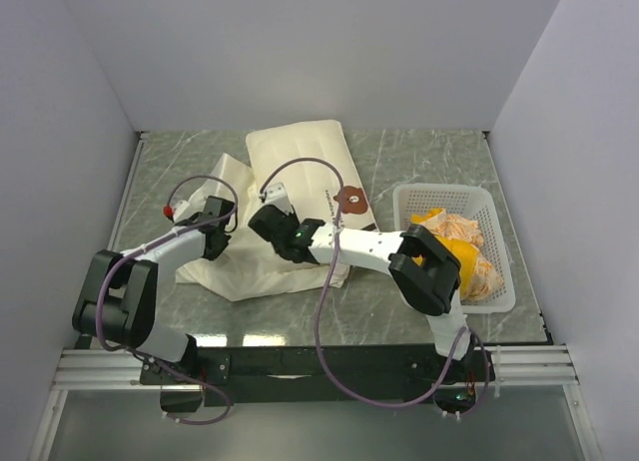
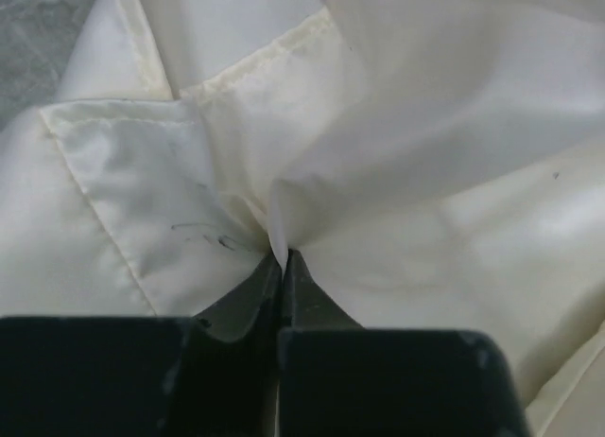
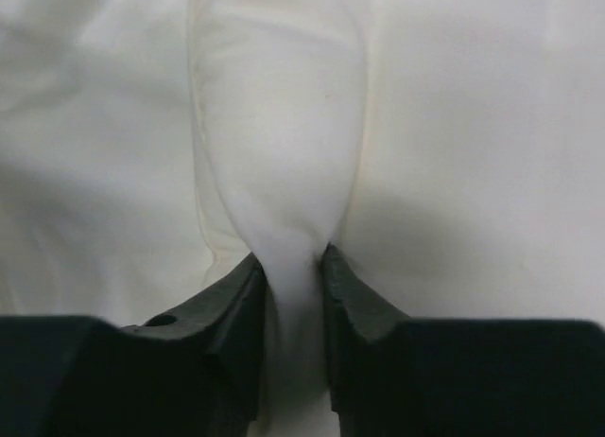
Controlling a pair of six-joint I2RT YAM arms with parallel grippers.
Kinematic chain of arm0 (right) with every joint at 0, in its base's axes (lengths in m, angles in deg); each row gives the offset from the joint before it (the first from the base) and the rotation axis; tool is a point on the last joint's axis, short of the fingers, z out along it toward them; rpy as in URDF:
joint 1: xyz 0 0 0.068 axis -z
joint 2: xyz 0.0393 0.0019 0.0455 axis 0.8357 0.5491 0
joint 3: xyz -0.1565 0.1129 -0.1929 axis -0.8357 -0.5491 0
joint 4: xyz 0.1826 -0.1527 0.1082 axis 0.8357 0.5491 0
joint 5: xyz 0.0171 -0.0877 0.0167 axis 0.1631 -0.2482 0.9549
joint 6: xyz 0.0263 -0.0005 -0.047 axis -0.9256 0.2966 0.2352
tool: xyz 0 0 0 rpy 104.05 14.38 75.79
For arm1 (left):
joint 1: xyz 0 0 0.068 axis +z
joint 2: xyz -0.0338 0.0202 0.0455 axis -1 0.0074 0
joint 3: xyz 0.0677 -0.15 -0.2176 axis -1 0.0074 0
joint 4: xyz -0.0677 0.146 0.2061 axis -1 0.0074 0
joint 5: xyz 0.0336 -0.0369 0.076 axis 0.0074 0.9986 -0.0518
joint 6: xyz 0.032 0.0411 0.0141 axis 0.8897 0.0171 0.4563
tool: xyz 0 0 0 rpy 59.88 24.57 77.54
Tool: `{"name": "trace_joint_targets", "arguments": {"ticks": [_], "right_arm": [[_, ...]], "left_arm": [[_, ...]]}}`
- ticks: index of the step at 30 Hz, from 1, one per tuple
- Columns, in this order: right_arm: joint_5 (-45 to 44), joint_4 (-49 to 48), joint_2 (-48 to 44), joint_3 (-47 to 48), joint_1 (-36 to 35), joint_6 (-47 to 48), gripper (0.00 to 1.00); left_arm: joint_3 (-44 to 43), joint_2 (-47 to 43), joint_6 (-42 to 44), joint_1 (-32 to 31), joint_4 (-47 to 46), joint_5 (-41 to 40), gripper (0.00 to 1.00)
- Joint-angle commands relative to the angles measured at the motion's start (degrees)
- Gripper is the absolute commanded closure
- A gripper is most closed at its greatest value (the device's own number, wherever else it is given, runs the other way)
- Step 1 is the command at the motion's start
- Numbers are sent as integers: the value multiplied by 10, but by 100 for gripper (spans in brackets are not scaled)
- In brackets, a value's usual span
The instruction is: Put the pillow into the pillowcase
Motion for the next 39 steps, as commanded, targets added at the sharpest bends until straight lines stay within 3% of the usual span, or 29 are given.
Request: {"name": "trace_joint_targets", "arguments": {"ticks": [1, 3, 10, 16, 21, 26, 32, 35, 36, 39], "right_arm": [[-15, 63, -65, -61, 45, -34, 89], [-13, 69, -118, -77, 67, -39, 100], [-10, 80, -291, -165, 114, -45, 100], [12, 57, -401, -273, 162, -64, 100], [66, 26, -487, -359, 248, -67, 100], [110, 10, -495, -361, 273, -49, 100], [203, -15, -477, -347, 267, -49, 98], [226, -22, -474, -340, 261, -50, 76], [233, -24, -476, -339, 259, -52, 65], [262, -44, -492, -341, 248, -62, 50]], "left_arm": [[-10, -29, 13, 49, -16, 8, 99], [-17, -49, 20, 75, -5, 15, 99], [-41, -121, 49, 222, 18, 50, 99], [-70, -136, 83, 286, 33, 60, 99], [-84, -143, 103, 357, 27, 117, 99], [-92, -175, 186, 344, -21, 239, 99], [-136, -233, 273, 287, -23, 320, 96], [-150, -255, 294, 215, -3, 350, 91], [-143, -262, 289, 167, -5, 355, 91], [-66, -296, 248, 61, -58, 368, 87]]}}
